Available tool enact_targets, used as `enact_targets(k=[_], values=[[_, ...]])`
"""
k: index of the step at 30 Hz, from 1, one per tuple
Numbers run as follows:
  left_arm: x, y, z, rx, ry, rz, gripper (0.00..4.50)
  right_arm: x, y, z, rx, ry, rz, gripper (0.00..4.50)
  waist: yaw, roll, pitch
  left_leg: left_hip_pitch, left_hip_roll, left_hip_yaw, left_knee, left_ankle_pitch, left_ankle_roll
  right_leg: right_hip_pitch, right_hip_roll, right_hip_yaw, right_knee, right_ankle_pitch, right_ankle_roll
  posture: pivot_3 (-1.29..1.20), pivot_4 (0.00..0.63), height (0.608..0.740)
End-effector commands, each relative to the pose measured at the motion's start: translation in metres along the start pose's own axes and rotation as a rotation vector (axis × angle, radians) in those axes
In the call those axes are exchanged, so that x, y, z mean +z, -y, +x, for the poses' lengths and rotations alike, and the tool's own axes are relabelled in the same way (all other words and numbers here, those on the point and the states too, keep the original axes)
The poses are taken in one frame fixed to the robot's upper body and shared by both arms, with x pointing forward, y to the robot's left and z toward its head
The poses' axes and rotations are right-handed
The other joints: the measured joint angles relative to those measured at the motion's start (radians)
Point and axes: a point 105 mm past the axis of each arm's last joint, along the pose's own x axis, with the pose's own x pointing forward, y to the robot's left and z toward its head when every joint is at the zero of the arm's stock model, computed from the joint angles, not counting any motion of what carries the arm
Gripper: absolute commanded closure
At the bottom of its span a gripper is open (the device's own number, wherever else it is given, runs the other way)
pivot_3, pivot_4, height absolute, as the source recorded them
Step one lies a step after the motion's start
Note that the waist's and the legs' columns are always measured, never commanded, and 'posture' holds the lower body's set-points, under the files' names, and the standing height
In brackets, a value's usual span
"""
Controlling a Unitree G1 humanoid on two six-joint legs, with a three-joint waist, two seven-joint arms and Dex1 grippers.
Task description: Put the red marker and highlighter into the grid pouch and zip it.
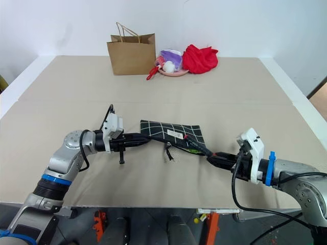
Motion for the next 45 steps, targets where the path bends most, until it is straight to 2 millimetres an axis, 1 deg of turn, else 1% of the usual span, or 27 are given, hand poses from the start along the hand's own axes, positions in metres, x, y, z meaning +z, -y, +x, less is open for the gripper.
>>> enact_targets(k=[1, 4, 5, 8, 12, 15, 18, 29, 34, 41, 42, 43, 45], values=[[0.01, -0.004, -0.002, 0.016, 0.024, 0.034, 4.5, 0.025, -0.028, -0.017, 0.163, 0.067, -0.034, 3.98, 0.0, 0.0, 0.0, 0.0, 0.0, 0.0, 0.0, 0.0, 0.0, 0.0, 0.0, 0.0, 0.0, 0.0, 0.0, 0.0, 0.15, 0.74], [0.012, -0.006, -0.002, 0.026, 0.041, 0.027, 4.5, 0.025, -0.039, -0.024, 0.219, 0.051, -0.013, 3.98, 0.001, 0.0, 0.0, 0.0, 0.0, 0.0, 0.0, 0.0, 0.0, 0.0, 0.0, 0.0, 0.0, 0.0, 0.0, 0.0, 0.15, 0.74], [0.013, -0.006, -0.002, 0.027, 0.052, 0.018, 4.5, 0.021, -0.04, -0.026, 0.222, 0.034, -0.003, 3.98, 0.001, -0.001, 0.0, 0.0, 0.0, 0.0, 0.0, 0.0, 0.0, 0.0, 0.0, 0.0, 0.0, 0.0, 0.0, 0.0, 0.15, 0.74], [0.013, -0.002, -0.003, 0.004, 0.062, 0.0, 4.5, 0.01, -0.029, -0.029, 0.152, -0.002, -0.015, 3.98, 0.001, -0.001, 0.0, 0.0, 0.0, 0.0, 0.0, 0.0, 0.0, 0.0, 0.0, 0.0, 0.0, 0.0, 0.0, 0.0, 0.15, 0.74], [0.014, 0.0, -0.002, -0.003, 0.064, -0.003, 4.5, 0.006, -0.025, -0.029, 0.134, -0.012, -0.03, 3.98, -0.001, -0.001, 0.0, 0.0, 0.0, 0.0, 0.0, 0.0, 0.0, 0.0, 0.0, 0.0, 0.0, -0.001, -0.001, 0.0, 0.15, 0.74], [0.016, 0.001, -0.001, -0.008, 0.069, -0.004, 4.5, 0.003, -0.018, -0.027, 0.105, -0.01, -0.033, 3.98, -0.001, -0.001, 0.0, 0.001, 0.0, 0.0, 0.0, 0.0, 0.0, 0.0, 0.0, 0.0, 0.0, -0.001, -0.002, 0.0, 0.15, 0.74], [0.016, 0.001, -0.001, -0.008, 0.066, 0.0, 4.5, 0.004, -0.01, -0.022, 0.077, -0.007, -0.051, 3.98, -0.001, -0.001, 0.0, 0.0, 0.0, 0.0, 0.001, 0.0, 0.0, 0.0, 0.0, 0.0, 0.0, -0.001, -0.002, 0.0, 0.15, 0.74], [0.016, 0.004, 0.001, -0.01, 0.07, 0.001, 4.5, 0.002, -0.001, -0.011, 0.055, -0.038, -0.073, 3.98, -0.001, -0.001, 0.0, 0.0, 0.0, 0.0, 0.0, 0.0, 0.0, 0.0, 0.0, 0.0, 0.0, 0.0, 0.0, 0.0, 0.15, 0.74], [0.016, 0.006, 0.004, -0.015, 0.079, -0.005, 4.5, 0.01, 0.007, 0.0, 0.037, -0.057, -0.113, 3.98, -0.002, -0.001, 0.0, 0.0, 0.0, 0.0, 0.001, 0.0, 0.0, 0.0, 0.0, 0.0, 0.0, 0.0, 0.0, 0.0, 0.15, 0.74], [0.016, 0.007, 0.006, -0.017, 0.085, -0.007, 4.5, 0.02, 0.009, 0.013, 0.058, -0.07, -0.124, 3.98, -0.001, -0.001, 0.0, 0.0, 0.0, 0.0, 0.0, 0.0, 0.0, 0.0, 0.0, 0.0, 0.0, 0.0, 0.001, 0.0, 0.15, 0.74], [0.016, 0.008, 0.006, -0.019, 0.086, -0.008, 4.5, 0.023, 0.008, 0.017, 0.065, -0.064, -0.118, 2.88, -0.002, -0.001, 0.0, 0.0, 0.0, 0.0, 0.0, 0.0, 0.0, 0.0, 0.0, 0.0, 0.0, 0.0, 0.001, 0.0, 0.15, 0.74], [0.016, 0.009, 0.007, -0.021, 0.087, -0.008, 4.5, 0.025, 0.008, 0.019, 0.068, -0.059, -0.114, 2.55, -0.002, -0.001, 0.0, 0.0, 0.0, 0.0, 0.0, 0.0, 0.0, 0.0, 0.0, 0.0, 0.0, 0.0, 0.001, 0.0, 0.15, 0.74], [0.016, 0.01, 0.008, -0.025, 0.09, -0.01, 4.5, 0.031, 0.005, 0.026, 0.085, -0.044, -0.145, 1.5, -0.002, -0.001, 0.0, 0.0, 0.0, 0.0, 0.0, 0.0, 0.0, 0.0, 0.0, 0.0, 0.0, 0.0, 0.001, 0.0, 0.15, 0.74]])
